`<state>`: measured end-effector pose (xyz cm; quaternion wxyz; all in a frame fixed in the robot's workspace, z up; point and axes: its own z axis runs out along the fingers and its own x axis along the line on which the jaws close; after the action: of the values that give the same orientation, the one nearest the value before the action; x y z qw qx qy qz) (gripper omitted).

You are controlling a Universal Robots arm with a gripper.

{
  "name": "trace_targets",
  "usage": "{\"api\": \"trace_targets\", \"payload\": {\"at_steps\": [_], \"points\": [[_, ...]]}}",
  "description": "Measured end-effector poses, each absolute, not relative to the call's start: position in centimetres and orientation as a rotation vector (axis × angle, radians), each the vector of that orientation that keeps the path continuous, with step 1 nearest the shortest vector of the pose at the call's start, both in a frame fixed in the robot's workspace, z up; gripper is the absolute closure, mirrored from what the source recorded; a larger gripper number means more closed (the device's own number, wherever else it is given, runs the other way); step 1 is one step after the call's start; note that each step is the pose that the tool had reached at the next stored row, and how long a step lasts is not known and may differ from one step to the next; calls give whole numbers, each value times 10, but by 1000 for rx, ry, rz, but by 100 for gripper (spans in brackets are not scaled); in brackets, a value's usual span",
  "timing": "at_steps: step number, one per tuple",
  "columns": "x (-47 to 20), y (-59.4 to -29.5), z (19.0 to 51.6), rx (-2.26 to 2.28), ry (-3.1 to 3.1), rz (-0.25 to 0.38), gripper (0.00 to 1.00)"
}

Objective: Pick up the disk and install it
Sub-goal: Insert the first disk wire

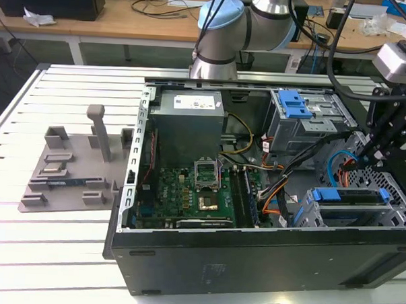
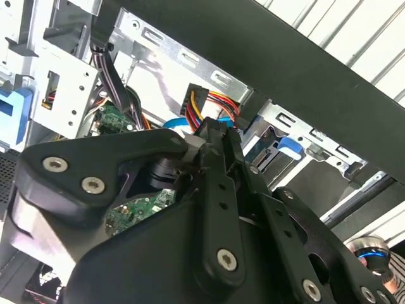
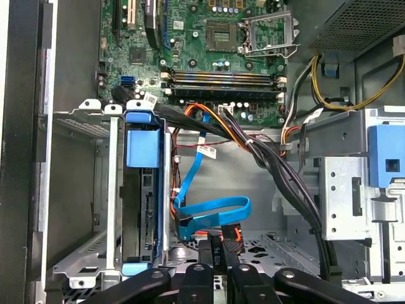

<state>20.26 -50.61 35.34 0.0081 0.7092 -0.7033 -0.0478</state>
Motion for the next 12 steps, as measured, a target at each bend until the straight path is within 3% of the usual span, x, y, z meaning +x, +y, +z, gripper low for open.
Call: {"api": "trace_targets", "payload": {"at_steps": [6, 12], "points": [[200, -534, 353, 2217, -2198, -150, 82], [196, -543, 349, 2217, -2198, -149, 82]]}}
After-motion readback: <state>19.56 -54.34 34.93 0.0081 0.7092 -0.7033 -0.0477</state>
